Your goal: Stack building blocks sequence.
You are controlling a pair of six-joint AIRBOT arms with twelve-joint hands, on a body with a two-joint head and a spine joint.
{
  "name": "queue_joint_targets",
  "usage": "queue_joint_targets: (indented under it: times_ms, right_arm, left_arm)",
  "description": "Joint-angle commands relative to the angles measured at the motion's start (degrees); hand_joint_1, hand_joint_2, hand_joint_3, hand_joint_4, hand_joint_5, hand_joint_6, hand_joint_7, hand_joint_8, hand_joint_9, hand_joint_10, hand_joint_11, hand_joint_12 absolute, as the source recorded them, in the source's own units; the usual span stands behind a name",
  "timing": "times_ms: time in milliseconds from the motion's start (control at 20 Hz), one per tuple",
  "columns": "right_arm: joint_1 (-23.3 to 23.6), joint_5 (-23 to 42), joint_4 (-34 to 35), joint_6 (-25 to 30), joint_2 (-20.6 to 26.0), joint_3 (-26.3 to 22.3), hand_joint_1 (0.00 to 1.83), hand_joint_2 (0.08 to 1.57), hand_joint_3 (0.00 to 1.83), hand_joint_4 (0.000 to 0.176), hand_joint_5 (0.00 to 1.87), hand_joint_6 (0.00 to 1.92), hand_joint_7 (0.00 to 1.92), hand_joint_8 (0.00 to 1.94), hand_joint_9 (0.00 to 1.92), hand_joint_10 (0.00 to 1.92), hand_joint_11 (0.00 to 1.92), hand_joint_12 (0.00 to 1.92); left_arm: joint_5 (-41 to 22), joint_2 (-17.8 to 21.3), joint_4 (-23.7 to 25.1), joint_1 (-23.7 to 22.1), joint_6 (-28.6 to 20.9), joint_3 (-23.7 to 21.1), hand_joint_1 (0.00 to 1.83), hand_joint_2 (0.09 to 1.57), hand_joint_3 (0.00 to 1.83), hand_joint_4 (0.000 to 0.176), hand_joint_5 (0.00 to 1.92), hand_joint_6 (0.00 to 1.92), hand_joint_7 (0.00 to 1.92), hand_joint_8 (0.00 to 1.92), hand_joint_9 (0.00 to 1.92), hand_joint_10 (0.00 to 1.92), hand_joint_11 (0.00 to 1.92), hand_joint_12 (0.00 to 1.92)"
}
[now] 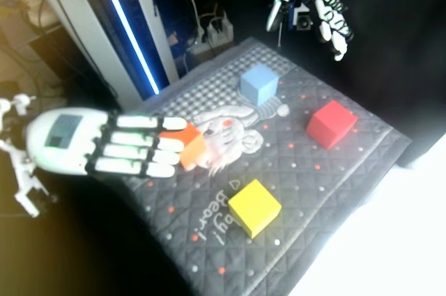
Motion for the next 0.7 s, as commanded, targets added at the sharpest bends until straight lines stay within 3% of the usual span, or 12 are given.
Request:
queue_joint_targets:
  times_ms: [0, 150, 200, 250, 300, 350, 400, 450, 500, 600, 650]
  right_arm:
    - [0.7, 6.1, 1.7, 0.2, 0.0, 0.3, 0.48, 1.35, 0.00, 0.000, 0.65, 0.00, 0.68, 0.00, 0.69, 0.02, 0.31, 1.00]
    - [0.9, 6.2, 1.1, 1.1, -0.7, 0.2, 0.57, 1.32, 0.00, 0.000, 0.70, 0.00, 0.72, 0.00, 0.74, 0.01, 0.36, 1.01]
    - [0.9, 6.2, 0.1, 2.0, -1.1, 0.2, 0.47, 1.32, 0.00, 0.026, 0.65, 0.00, 0.68, 0.00, 0.72, 0.00, 0.33, 1.06]
    - [1.0, 6.2, -0.3, 2.3, -1.2, 0.2, 0.45, 1.31, 0.00, 0.036, 0.63, 0.00, 0.68, 0.00, 0.71, 0.00, 0.34, 1.01]
    - [1.0, 6.2, -0.7, 2.6, -1.3, 0.0, 0.41, 1.27, 0.00, 0.032, 0.55, 0.00, 0.61, 0.00, 0.63, 0.00, 0.32, 0.80]
    - [1.1, 6.3, -0.8, 2.6, -1.3, -0.2, 0.34, 1.24, 0.00, 0.051, 0.44, 0.00, 0.48, 0.00, 0.51, 0.00, 0.28, 0.63]
    - [1.1, 6.5, -1.0, 2.6, -1.3, -0.3, 0.36, 1.13, 0.00, 0.088, 0.25, 0.00, 0.30, 0.00, 0.34, 0.00, 0.17, 0.58]
    - [1.2, 6.7, -1.2, 2.6, -1.3, -0.4, 0.39, 1.07, 0.00, 0.093, 0.15, 0.00, 0.20, 0.00, 0.24, 0.00, 0.11, 0.56]
    - [1.2, 7.2, -1.3, 2.6, -1.3, -0.6, 0.45, 0.98, 0.00, 0.135, 0.06, 0.00, 0.10, 0.00, 0.11, 0.00, 0.02, 0.42]
    - [1.2, 8.1, -1.6, 2.6, -1.3, -0.9, 0.53, 0.89, 0.00, 0.167, 0.00, 0.00, 0.02, 0.00, 0.02, 0.00, 0.00, 0.12]
    - [1.3, 8.4, -1.7, 2.6, -1.3, -0.9, 0.54, 0.87, 0.00, 0.173, 0.00, 0.00, 0.00, 0.00, 0.00, 0.00, 0.00, 0.02]
  left_arm:
    - [-6.4, 0.2, -1.2, -0.6, -0.4, 0.3, 0.60, 1.09, 0.00, 0.000, 0.53, 0.00, 0.51, 0.00, 0.46, 0.03, 0.01, 1.13]
    - [-5.8, 0.0, -1.2, -0.5, -0.3, 0.4, 0.59, 1.07, 0.00, 0.000, 0.52, 0.00, 0.51, 0.00, 0.46, 0.03, 0.02, 1.15]
    - [-5.6, 0.0, -1.2, -0.6, -0.3, 0.4, 0.61, 1.05, 0.00, 0.000, 0.52, 0.00, 0.51, 0.00, 0.47, 0.03, 0.02, 1.16]
    - [-5.5, 0.0, -1.1, -0.6, -0.3, 0.4, 0.63, 1.03, 0.00, 0.000, 0.51, 0.00, 0.50, 0.00, 0.47, 0.02, 0.02, 1.15]
    - [-5.3, -0.1, -0.9, -0.6, -0.3, 0.4, 0.69, 0.98, 0.00, 0.007, 0.50, 0.00, 0.49, 0.00, 0.46, 0.01, 0.01, 1.15]
    - [-5.3, -0.2, -0.9, -0.6, -0.3, 0.4, 0.72, 0.96, 0.00, 0.014, 0.49, 0.00, 0.47, 0.00, 0.45, 0.00, 0.00, 1.13]
    - [-5.2, -0.2, -0.8, -0.6, -0.3, 0.4, 0.72, 0.93, 0.00, 0.020, 0.47, 0.00, 0.45, 0.00, 0.42, 0.00, 0.00, 1.10]
    - [-5.0, -0.2, -0.5, -0.7, -0.3, 0.4, 0.72, 0.92, 0.00, 0.027, 0.46, 0.00, 0.43, 0.00, 0.41, 0.00, 0.00, 1.09]
    - [-4.7, -0.3, -0.1, -0.9, -0.3, 0.3, 0.74, 0.88, 0.00, 0.031, 0.44, 0.00, 0.40, 0.00, 0.36, 0.00, 0.00, 1.00]
    - [-4.3, -0.6, 0.5, -1.1, -0.3, 0.4, 0.77, 0.83, 0.00, 0.053, 0.42, 0.00, 0.37, 0.00, 0.34, 0.00, 0.00, 0.97]
    - [-4.0, -0.8, 0.8, -1.3, -0.3, 0.4, 0.77, 0.82, 0.00, 0.068, 0.41, 0.00, 0.37, 0.00, 0.34, 0.00, 0.00, 1.00]
